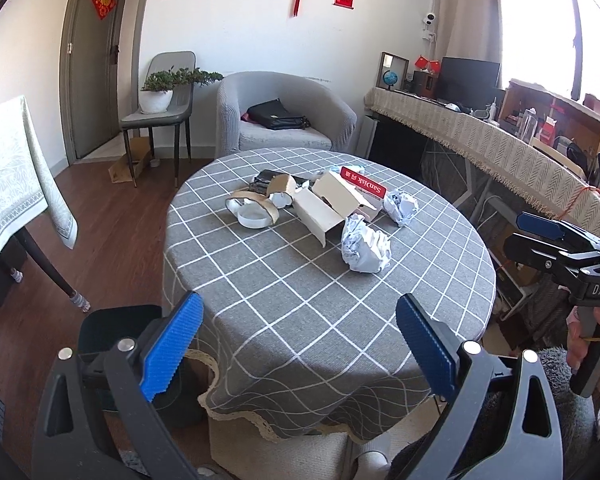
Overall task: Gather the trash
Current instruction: 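Close the left tool on the large paper ball while the right tool grasps another paper ball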
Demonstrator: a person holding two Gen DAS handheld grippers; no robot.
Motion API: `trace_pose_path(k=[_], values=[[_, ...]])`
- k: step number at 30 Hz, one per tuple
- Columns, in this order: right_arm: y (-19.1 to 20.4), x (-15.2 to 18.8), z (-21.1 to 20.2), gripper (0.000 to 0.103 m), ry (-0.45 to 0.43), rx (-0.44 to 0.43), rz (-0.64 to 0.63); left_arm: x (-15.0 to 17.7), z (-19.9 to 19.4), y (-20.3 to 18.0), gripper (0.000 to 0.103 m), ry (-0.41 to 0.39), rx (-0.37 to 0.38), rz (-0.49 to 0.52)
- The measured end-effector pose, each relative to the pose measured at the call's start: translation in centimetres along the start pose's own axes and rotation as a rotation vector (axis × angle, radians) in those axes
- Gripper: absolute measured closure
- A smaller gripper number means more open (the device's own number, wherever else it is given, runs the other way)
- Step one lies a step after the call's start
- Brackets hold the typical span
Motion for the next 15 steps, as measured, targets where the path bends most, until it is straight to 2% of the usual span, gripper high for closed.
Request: trace_pose_path(k=[8,12,15], values=[[-2.3,-1.3,2.1,0.003,0.026,-0.034,0.01,-0.3,3.9,-2.7,0.009,0.054,0.091,-0.05],[-3.3,-1.6,3.3,0.003,0.042,-0.046,0.014,-0.6,6.6,-4.1,0.017,0.09,0.125,-0.061],[-4.1,-1.6,4.3,0.003,0.059,-0.061,0.026,-0.7,8.3,-4.5,0.017,0.103,0.114,-0.076]])
Point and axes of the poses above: each gripper's, at about its wrist camera, not at the fingertips, and z roughly the way its jaws point, y to its left, x to its underside, the point moved 6 cm from there along z, roughly the way its jaws point, and after that the axes turned 6 degrees about x, right-handed, at the moved point
